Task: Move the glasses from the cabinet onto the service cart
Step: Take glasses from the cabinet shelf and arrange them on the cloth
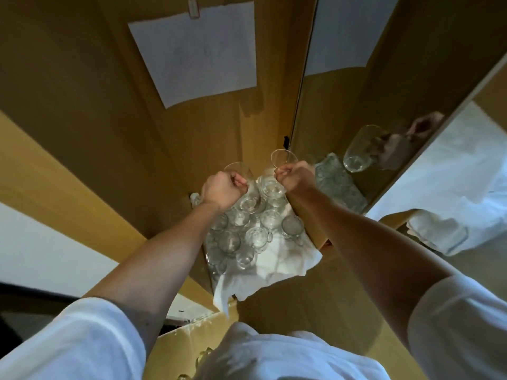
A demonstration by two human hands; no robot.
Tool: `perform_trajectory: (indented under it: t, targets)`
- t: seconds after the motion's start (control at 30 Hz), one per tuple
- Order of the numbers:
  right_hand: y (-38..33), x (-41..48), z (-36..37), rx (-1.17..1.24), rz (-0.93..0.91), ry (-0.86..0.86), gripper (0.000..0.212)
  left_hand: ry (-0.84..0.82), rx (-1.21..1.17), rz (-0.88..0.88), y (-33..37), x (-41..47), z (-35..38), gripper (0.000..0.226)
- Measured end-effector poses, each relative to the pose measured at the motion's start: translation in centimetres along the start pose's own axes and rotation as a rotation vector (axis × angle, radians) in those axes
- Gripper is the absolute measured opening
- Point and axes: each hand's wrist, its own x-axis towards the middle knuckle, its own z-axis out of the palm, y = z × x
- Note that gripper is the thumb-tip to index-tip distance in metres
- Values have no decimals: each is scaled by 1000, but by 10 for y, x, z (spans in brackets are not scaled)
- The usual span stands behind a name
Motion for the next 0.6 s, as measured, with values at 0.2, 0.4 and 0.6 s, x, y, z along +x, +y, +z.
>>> perform_trajectory:
  t: [0.2, 0.4, 0.6]
  targets:
    - [1, -34, -13, 192, -18, 75, 26, 22, 32, -20, 7, -24, 8, 8]
    - [26, -77, -48, -421, -171, -129, 13, 37, 78, -75, 9, -76, 32, 17]
    - [44, -121, -93, -443, -144, -137, 18, 45, 128, -95, 25, -130, 62, 18]
